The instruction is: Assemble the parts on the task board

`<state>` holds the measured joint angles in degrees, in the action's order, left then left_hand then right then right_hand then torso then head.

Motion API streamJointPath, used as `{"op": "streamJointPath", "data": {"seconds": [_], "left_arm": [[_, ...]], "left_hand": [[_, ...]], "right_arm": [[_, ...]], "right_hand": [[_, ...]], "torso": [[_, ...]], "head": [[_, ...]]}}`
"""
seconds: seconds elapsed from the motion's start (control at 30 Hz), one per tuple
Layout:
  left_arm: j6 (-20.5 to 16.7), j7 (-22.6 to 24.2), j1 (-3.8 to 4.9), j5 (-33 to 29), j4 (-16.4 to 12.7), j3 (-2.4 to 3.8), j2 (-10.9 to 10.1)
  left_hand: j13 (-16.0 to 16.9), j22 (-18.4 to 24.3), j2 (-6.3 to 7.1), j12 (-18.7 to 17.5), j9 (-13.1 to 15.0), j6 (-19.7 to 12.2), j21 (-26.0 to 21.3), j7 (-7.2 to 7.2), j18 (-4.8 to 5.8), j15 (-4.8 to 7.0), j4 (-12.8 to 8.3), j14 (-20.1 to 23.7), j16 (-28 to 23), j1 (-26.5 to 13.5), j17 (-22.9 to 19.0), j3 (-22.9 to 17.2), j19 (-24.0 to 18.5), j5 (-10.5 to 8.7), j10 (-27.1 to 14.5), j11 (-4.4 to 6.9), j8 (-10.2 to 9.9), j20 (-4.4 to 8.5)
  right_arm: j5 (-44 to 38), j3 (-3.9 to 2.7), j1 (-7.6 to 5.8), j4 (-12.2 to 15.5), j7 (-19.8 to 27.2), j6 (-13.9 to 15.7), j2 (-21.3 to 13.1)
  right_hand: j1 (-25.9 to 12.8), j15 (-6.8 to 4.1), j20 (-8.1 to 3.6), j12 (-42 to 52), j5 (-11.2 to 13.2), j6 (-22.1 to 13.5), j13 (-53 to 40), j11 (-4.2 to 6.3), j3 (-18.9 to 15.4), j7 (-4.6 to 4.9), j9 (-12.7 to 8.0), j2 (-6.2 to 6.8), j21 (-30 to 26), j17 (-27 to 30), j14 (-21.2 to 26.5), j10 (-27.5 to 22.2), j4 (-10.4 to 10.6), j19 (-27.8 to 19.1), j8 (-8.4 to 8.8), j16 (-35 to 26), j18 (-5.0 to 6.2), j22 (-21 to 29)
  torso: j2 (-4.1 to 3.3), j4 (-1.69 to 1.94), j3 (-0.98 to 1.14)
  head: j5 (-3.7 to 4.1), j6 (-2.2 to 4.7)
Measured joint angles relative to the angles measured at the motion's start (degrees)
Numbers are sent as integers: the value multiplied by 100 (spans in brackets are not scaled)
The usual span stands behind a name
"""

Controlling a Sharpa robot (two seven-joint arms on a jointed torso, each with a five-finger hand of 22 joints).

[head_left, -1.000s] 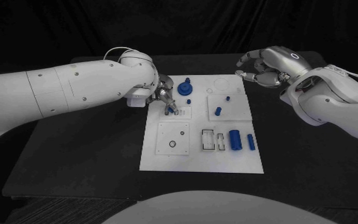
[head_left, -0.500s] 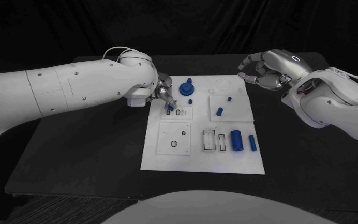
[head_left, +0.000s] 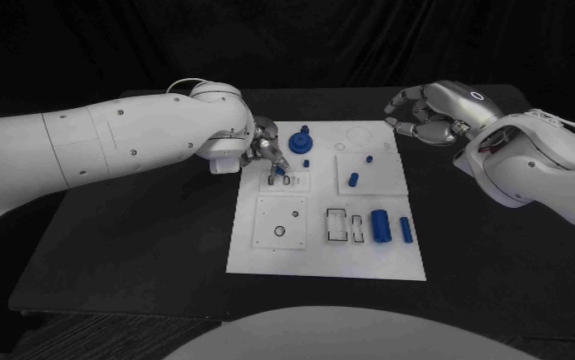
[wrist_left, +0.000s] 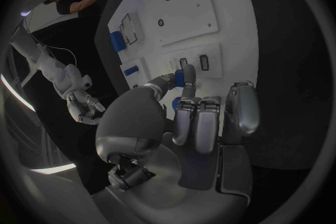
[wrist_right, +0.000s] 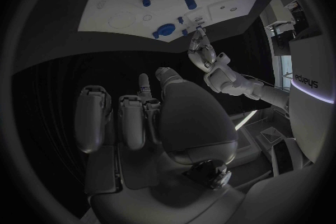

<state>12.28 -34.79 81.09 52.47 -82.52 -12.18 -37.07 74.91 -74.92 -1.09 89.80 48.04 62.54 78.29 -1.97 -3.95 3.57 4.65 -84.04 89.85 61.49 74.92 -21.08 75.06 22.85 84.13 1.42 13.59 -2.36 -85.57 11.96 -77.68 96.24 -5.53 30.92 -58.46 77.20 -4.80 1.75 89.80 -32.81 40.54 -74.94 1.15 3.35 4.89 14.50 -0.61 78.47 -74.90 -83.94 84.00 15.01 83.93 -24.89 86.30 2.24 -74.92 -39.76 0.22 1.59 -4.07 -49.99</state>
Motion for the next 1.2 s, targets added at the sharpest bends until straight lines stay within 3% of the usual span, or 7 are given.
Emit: {"op": "streamJointPath", "data": {"seconds": [0.47,0.83,1.2], "left_arm": [[-96,-88,-25,-311,1,0,41],[-128,-107,-145,-370,35,-2,43],[-129,-104,-209,-210,71,-3,34]], "left_hand": [[0,0,0,0,1,12,0,-11,0,0,-15,0,0,0,0,-45,0,6,0,0,-1,0],[0,1,29,0,1,21,0,-21,0,0,-22,0,0,-29,-1,-89,0,5,0,0,-8,-1],[0,1,-3,0,3,33,0,-32,0,0,0,0,0,-42,-1,-110,-1,29,0,-1,-28,-1]], "right_arm": [[22,0,1,-2,-19,-17,1],[27,0,3,-2,-24,-27,-8],[29,0,7,-3,-29,-36,-12]], "right_hand": [[0,0,0,0,-27,0,1,0,15,0,-5,0,0,0,0,0,-15,0,0,-23,0,1],[44,0,0,0,-26,0,1,0,31,0,-5,5,0,0,0,0,-31,0,0,-23,-1,1],[48,0,0,0,-66,0,1,0,31,0,-10,1,0,0,0,0,-31,0,0,-23,-1,1]], "torso": [[1,-14,2],[-4,-3,-3],[-6,-8,-5]], "head": [[-75,0],[-98,0],[-126,0]]}}
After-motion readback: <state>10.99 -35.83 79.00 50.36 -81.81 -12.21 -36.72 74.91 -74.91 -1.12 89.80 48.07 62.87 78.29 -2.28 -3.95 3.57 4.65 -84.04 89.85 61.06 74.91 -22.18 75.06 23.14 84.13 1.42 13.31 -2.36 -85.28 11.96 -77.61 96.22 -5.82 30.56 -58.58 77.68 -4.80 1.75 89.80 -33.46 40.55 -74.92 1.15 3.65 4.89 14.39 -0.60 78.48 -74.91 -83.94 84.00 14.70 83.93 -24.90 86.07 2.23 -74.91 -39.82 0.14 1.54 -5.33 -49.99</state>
